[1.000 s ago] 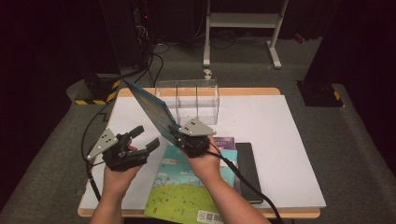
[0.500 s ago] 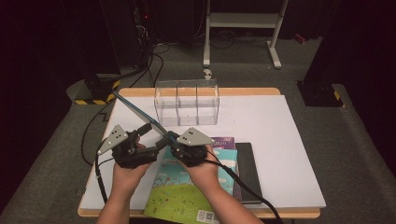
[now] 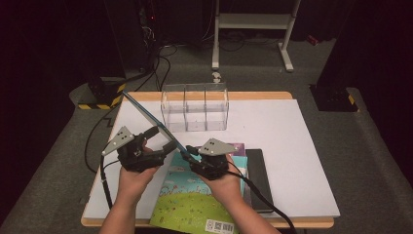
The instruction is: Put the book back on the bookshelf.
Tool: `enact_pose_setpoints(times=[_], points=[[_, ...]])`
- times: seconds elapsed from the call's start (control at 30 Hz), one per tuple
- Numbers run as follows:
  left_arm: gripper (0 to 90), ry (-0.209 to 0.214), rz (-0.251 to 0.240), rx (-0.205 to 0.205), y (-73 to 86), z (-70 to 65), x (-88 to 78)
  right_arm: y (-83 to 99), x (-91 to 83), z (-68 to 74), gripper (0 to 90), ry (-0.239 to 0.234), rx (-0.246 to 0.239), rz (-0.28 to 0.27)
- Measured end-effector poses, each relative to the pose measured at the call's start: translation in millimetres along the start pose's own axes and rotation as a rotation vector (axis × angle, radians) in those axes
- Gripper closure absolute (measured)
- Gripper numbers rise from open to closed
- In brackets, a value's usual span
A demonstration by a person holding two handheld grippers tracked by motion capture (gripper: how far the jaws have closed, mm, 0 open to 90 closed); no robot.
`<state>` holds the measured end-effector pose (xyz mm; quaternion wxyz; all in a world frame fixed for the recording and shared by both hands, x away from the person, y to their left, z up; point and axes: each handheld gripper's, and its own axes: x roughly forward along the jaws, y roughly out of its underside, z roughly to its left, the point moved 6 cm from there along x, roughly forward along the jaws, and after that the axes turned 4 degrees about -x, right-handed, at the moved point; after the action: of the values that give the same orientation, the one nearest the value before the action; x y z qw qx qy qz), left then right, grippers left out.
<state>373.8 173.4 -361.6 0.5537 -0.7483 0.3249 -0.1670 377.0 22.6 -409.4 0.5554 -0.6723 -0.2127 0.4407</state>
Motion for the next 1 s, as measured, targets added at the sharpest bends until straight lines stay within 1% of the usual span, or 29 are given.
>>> enact_pose_setpoints(times=[0.07, 0.1, 0.17, 0.2, 0.27, 0.3, 0.33, 0.4, 0.47, 0.5, 0.57, 0.63, 0.67, 0.73, 0.8, 0.87, 0.97, 1.0], points=[[9.2, -0.020, 0.006, 0.012, -0.7, 1.4, 1.2, -0.2, 1.8, 3.1, 69.8, -0.010, -0.002, 0.007], [9.7, -0.044, 0.008, 0.012, -1.4, 2.8, 2.1, -0.3, 2.9, 4.9, 69.4, -0.020, -0.001, 0.008], [10.5, -0.066, 0.013, 0.014, -2.0, 3.6, 3.2, -0.7, 5.1, 9.0, 68.2, -0.039, 0.002, 0.011], [10.7, -0.085, 0.015, 0.022, -2.3, 4.3, 4.0, -1.0, 6.5, 11.2, 67.9, -0.049, -0.001, 0.014], [14.4, -0.124, 0.024, 0.039, -2.8, 5.8, 4.1, -1.9, 8.9, 15.7, 67.2, -0.070, -0.004, 0.020], [15.2, -0.134, 0.029, 0.041, -3.1, 6.6, 4.1, -2.2, 9.1, 17.7, 67.4, -0.080, -0.011, 0.021], [15.9, -0.149, 0.035, 0.051, -3.2, 7.8, 3.7, -2.6, 8.1, 19.5, 65.6, -0.091, -0.012, 0.020], [19.0, -0.178, 0.043, 0.064, -3.2, 10.6, 2.6, -2.6, 1.7, 20.0, 62.7, -0.090, -0.008, 0.013], [20.5, -0.191, 0.046, 0.066, -3.9, 13.5, 1.1, -0.7, -11.1, 17.4, 61.3, -0.090, 0.003, -0.004], [21.1, -0.189, 0.045, 0.062, -4.7, 14.7, 0.2, 1.3, -19.4, 14.5, 61.0, -0.084, 0.008, -0.014], [22.8, -0.199, 0.046, 0.070, -7.5, 16.9, -1.7, 7.4, -37.6, 5.8, 60.7, -0.059, 0.022, -0.030], [24.3, -0.208, 0.051, 0.077, -9.9, 18.0, -2.5, 16.9, -58.6, -8.0, 60.7, -0.017, 0.037, -0.041], [24.8, -0.209, 0.059, 0.084, -11.7, 18.9, -2.6, 20.4, -65.5, -12.8, 60.7, 0.000, 0.044, -0.046], [26.0, -0.213, 0.065, 0.094, -14.4, 20.0, -2.6, 32.2, -84.0, -28.0, 60.5, 0.047, 0.067, -0.054], [28.2, -0.220, 0.072, 0.109, -17.7, 20.3, -2.0, 42.2, -95.2, -40.7, 60.5, 0.088, 0.083, -0.060], [28.3, -0.223, 0.089, 0.123, -20.0, 19.9, -0.2, 56.4, -105.6, -56.8, 60.5, 0.147, 0.097, -0.052], [28.1, -0.227, 0.110, 0.136, -23.1, 20.6, 1.2, 73.9, -117.1, -73.5, 60.6, 0.195, 0.139, -0.070], [28.1, -0.230, 0.117, 0.139, -23.9, 21.1, 0.9, 77.9, -118.1, -76.6, 60.5, 0.194, 0.147, -0.059]])
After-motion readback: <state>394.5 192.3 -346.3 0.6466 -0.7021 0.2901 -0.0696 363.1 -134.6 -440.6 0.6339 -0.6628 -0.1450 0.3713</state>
